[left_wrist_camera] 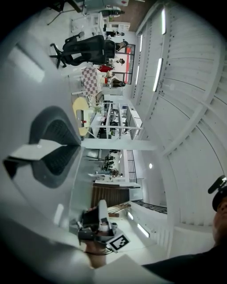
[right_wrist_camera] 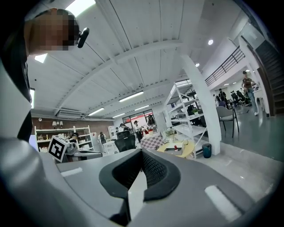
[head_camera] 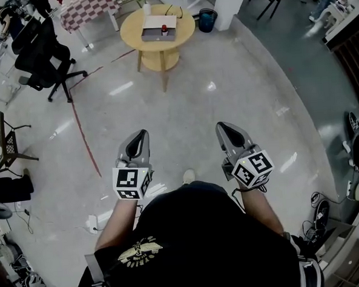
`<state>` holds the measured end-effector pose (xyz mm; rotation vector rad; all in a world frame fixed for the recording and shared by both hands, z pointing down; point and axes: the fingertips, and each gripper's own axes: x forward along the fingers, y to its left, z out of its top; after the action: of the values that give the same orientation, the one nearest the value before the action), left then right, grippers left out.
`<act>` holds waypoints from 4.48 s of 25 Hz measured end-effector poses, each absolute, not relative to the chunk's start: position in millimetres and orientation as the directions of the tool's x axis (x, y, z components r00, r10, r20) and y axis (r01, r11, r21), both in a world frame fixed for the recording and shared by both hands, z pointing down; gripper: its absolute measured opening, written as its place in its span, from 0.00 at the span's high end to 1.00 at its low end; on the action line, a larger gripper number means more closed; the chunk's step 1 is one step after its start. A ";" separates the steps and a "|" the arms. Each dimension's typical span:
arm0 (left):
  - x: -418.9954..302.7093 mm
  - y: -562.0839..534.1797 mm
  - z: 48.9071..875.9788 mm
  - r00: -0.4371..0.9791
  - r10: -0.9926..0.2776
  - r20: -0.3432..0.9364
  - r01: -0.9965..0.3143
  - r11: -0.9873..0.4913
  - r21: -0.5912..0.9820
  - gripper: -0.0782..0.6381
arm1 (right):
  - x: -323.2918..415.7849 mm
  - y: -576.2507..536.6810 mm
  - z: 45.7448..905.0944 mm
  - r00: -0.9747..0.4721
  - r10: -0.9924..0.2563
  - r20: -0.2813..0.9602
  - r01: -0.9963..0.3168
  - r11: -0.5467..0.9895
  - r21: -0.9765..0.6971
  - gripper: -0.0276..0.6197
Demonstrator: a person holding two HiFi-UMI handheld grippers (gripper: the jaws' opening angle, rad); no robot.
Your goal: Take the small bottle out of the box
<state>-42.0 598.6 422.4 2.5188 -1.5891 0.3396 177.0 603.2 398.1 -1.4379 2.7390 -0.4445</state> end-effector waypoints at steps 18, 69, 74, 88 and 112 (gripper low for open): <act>-10.1 553.9 422.5 0.309 -0.918 0.247 -0.947 -0.320 -0.006 0.89 | 226.0 541.8 401.5 -0.624 -0.772 0.117 -0.773 0.590 -0.232 0.95; -22.7 423.0 435.2 0.499 -0.823 0.273 -0.862 -0.504 0.057 0.89 | 178.1 429.2 395.9 -0.541 -0.824 0.167 -0.837 0.508 -0.204 0.95; -50.5 397.6 435.0 0.502 -0.824 0.264 -0.861 -0.504 0.065 0.89 | 156.9 408.5 387.6 -0.527 -0.835 0.160 -0.847 0.500 -0.179 0.95; -89.8 378.8 449.4 0.502 -0.821 0.271 -0.863 -0.498 0.090 0.89 | 113.1 389.0 393.6 -0.534 -0.825 0.183 -0.844 0.508 -0.172 0.95; -96.0 385.9 463.0 0.462 -0.829 0.315 -0.883 -0.464 0.076 0.89 | 105.9 380.0 408.9 -0.580 -0.792 0.188 -0.812 0.544 -0.212 0.95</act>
<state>-96.0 385.9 463.0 2.4832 -1.4800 0.3449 105.9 380.0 408.9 -1.4681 2.8213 -0.4459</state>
